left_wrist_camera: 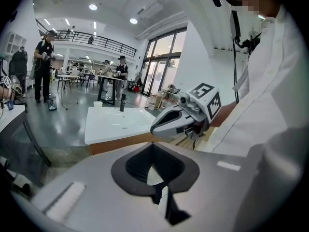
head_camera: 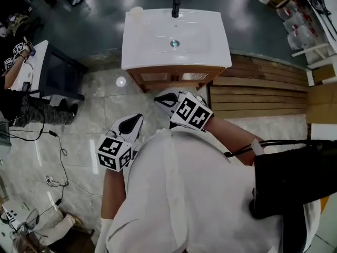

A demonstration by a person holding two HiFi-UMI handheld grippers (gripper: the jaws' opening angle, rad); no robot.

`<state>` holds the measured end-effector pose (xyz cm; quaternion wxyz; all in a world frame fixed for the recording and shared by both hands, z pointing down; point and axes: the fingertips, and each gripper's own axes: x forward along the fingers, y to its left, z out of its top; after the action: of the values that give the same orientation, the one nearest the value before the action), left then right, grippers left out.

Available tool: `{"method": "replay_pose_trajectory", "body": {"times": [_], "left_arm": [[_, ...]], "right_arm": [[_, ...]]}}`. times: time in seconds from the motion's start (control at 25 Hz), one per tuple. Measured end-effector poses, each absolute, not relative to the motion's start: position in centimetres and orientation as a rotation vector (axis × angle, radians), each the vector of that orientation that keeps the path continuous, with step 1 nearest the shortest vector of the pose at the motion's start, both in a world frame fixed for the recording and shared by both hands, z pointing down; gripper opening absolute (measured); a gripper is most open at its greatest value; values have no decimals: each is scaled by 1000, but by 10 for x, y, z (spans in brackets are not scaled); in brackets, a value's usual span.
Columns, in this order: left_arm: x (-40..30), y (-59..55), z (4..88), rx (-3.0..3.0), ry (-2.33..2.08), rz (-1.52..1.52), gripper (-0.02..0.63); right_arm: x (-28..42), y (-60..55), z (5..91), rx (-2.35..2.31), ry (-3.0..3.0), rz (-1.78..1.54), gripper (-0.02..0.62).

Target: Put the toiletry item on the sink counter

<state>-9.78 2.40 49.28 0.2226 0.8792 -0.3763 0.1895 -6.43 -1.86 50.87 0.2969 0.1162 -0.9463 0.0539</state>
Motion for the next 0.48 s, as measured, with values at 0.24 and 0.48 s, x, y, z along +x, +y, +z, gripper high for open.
{"method": "replay_pose_trajectory", "body": {"times": [0.24, 0.48], "left_arm": [[-94, 22, 495, 2430, -1031, 535, 6], [-91, 18, 497, 2427, -1028, 538, 6]], "right_arm": [[-60, -22, 510, 316, -2511, 138, 6], [-57, -23, 513, 308, -2511, 137, 6]]}}
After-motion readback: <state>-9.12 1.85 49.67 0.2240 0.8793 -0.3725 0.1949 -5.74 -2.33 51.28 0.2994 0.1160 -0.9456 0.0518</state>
